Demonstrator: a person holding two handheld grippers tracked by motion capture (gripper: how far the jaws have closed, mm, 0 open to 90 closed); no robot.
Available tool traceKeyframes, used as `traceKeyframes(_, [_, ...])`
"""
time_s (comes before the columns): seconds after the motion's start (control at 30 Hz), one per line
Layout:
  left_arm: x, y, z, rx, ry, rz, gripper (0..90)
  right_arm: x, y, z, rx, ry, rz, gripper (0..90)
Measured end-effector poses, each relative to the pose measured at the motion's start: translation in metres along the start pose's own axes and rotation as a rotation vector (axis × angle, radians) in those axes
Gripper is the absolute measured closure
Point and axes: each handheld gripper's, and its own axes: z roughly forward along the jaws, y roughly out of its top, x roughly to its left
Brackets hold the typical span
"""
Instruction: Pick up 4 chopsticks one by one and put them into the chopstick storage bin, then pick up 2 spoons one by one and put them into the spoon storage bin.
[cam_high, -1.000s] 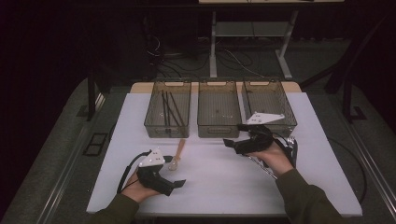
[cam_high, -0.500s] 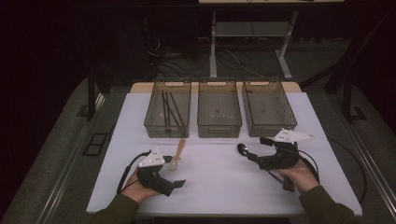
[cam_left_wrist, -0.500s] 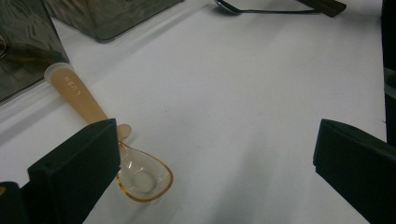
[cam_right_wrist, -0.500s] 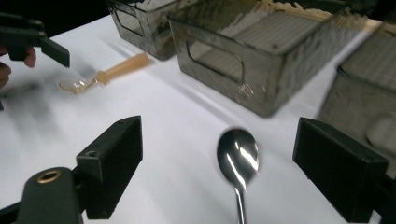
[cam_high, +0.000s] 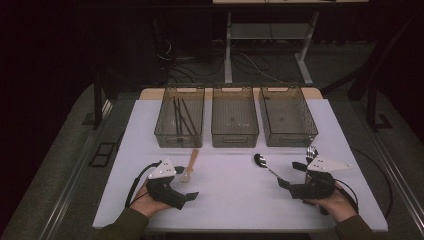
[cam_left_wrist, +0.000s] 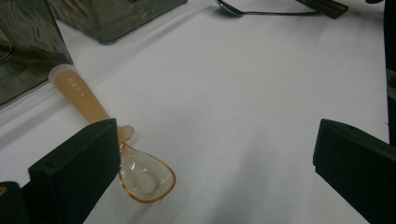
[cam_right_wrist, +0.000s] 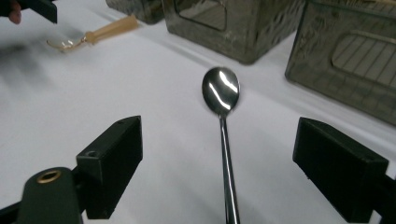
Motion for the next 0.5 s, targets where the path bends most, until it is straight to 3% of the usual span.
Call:
traceKeyframes(0.2, [0.001,0.001,0.0,-0.002,0.013,-0.004,0.1,-0.002,-0.012,-0.005,0.035,-0.014,-0.009,15.6])
traceKeyframes(0.5, [0.006,0.003,-0.001,0.007,0.058,-0.011,3.2,-0.002,-0.012,-0.006,0.042,-0.01,-0.009,15.6])
